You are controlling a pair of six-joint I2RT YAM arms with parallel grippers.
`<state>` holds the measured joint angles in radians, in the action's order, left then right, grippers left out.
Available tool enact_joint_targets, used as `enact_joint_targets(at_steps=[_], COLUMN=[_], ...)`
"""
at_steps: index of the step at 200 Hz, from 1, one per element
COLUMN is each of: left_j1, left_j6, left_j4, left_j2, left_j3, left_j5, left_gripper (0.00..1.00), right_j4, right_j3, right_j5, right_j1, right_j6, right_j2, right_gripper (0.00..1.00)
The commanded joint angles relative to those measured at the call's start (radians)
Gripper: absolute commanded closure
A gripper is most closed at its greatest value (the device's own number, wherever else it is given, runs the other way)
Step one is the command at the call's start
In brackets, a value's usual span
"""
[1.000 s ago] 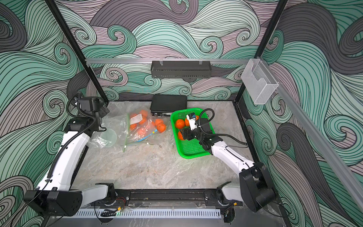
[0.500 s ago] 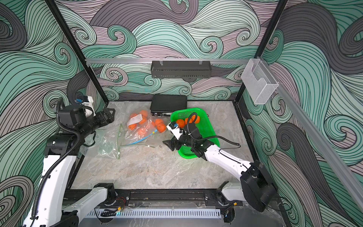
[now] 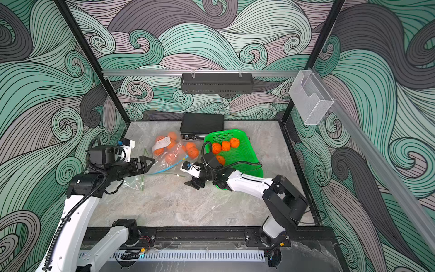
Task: Open the zip-top bag and take out the orange
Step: Unzip the zipper on the zipper food storage bag.
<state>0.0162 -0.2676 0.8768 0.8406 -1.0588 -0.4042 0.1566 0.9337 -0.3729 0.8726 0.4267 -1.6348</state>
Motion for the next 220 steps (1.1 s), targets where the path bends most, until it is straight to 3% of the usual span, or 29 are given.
enact_joint_targets(at_steps=[1, 26, 81, 113, 149, 182, 220], left_j1=[0.005, 0.005, 0.039, 0.147, 0.254, 0.331, 0.413], left_j6=[0.035, 0.04, 0.083, 0.186, 0.398, 0.628, 0.809], left_j4=[0.027, 0.025, -0.009, -0.03, -0.048, -0.074, -0.113], left_j2=[-0.008, -0.009, 0.029, 0.062, 0.06, 0.064, 0.111], left_j3=[0.0, 0.001, -0.061, -0.16, -0.208, -0.158, -0.08], left_j5=[-0.012, -0.007, -0.099, -0.16, -0.191, -0.282, -0.256], left_gripper=[0.22, 0.24, 0.26, 0.27, 0.22, 0.21, 0.23], right_j4=[0.005, -0.004, -0.068, -0.09, -0.111, -0.125, -0.124], right_j3=[0.051, 0.062, 0.062, 0.062, 0.04, 0.009, -0.009], right_j5=[0.037, 0.025, -0.041, -0.101, -0.19, -0.228, -0.268], right_j1=[0.005, 0.005, -0.002, -0.019, -0.045, -0.066, -0.076], right_j6=[0.026, 0.018, 0.001, -0.107, -0.193, -0.195, -0.189], right_j2=[-0.026, -0.03, 0.106, 0.205, 0.275, 0.321, 0.334], right_gripper=[0.41, 0.78, 1.0, 1.0, 1.0, 1.0, 1.0])
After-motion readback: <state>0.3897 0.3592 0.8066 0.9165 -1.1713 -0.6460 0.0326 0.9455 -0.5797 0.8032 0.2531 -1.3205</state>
